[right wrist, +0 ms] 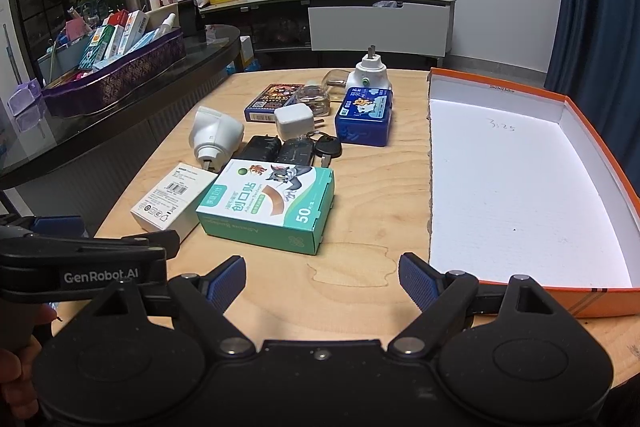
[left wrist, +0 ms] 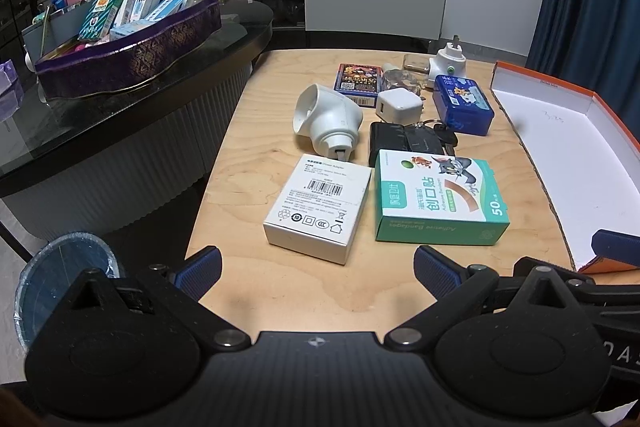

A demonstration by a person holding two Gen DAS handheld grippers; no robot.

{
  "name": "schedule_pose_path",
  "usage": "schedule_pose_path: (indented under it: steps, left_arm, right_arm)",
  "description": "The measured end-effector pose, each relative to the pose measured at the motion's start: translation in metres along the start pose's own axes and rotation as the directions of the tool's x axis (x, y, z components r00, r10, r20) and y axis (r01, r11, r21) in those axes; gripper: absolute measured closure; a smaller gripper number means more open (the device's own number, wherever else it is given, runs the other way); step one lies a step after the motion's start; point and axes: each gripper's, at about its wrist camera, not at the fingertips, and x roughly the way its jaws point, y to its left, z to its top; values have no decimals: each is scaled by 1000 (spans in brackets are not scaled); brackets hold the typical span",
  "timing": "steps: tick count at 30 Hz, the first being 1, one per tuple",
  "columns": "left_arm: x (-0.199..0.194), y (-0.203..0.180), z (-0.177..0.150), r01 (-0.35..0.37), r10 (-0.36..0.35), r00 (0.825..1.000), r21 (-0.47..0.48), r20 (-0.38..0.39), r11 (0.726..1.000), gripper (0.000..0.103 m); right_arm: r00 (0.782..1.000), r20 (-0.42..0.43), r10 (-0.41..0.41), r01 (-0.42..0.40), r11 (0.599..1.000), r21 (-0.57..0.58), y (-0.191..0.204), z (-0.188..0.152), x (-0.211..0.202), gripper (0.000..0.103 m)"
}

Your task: Organize rigid objects

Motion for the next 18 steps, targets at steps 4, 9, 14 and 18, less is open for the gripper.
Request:
schedule_pose_path:
  steps: [4,9,14,18]
  left_arm:
    - [2,1,-1,12,-13,1000,-14,-18,1000,0]
    - [14,7,2,15,-16,999,-17,-42,1000,0]
    - [36,19,16,34,-31,995,36,-95,999,0]
    - [51,22,23,98,-88,990,96,-108,991,0]
  right_arm:
    - [1000,1,3,-3,1000,-11,0,-1,2,5]
    - [1000,0,21,-21,998,-52,0,0,5,5]
    - [994,15,107,-103,981,-167,-7,11,9,5]
    - [975,-22,221,-214,910,-354,-11,26,20,5]
